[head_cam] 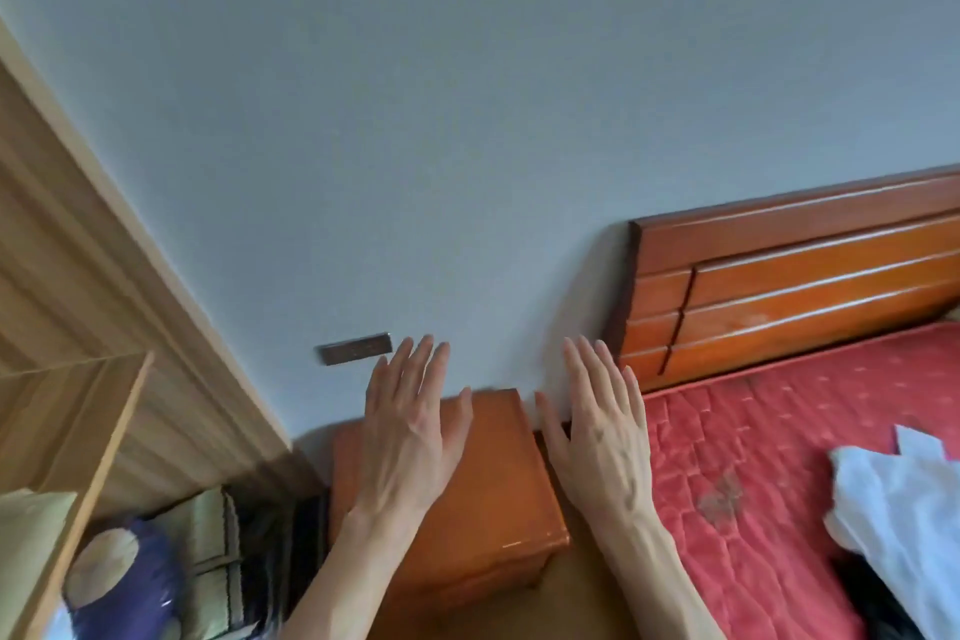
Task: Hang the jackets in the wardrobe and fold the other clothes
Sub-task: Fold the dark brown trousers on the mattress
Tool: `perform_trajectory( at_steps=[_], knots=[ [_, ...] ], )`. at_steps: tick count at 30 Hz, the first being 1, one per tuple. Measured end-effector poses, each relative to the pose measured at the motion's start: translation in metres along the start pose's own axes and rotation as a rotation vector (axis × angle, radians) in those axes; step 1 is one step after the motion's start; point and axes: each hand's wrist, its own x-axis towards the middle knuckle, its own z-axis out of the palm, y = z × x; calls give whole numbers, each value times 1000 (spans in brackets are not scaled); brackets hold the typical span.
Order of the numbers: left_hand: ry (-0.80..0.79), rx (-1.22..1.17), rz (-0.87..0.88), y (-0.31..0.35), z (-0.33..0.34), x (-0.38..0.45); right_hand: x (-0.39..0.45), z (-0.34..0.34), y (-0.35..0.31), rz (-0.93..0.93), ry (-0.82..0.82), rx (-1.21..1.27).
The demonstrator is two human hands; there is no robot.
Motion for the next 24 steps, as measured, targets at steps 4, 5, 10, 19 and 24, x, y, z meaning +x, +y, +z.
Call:
perform_trajectory(
  at_steps=[4, 5, 10, 19, 24],
  knots=[
    [-63, -80, 149, 92, 40, 3, -39, -46, 87, 195, 46, -73],
    [-77, -96, 182, 116, 50, 2, -50, -57, 108, 239, 56, -94],
    [-187, -188, 348, 239, 91, -21, -110, -113, 204, 445, 118, -160],
    [-280, -346, 540, 422, 154, -88, -219, -198, 351, 692, 194, -223],
    [-328, -398, 636, 500, 184, -122, -268, -233, 409, 798, 271, -257]
  ],
)
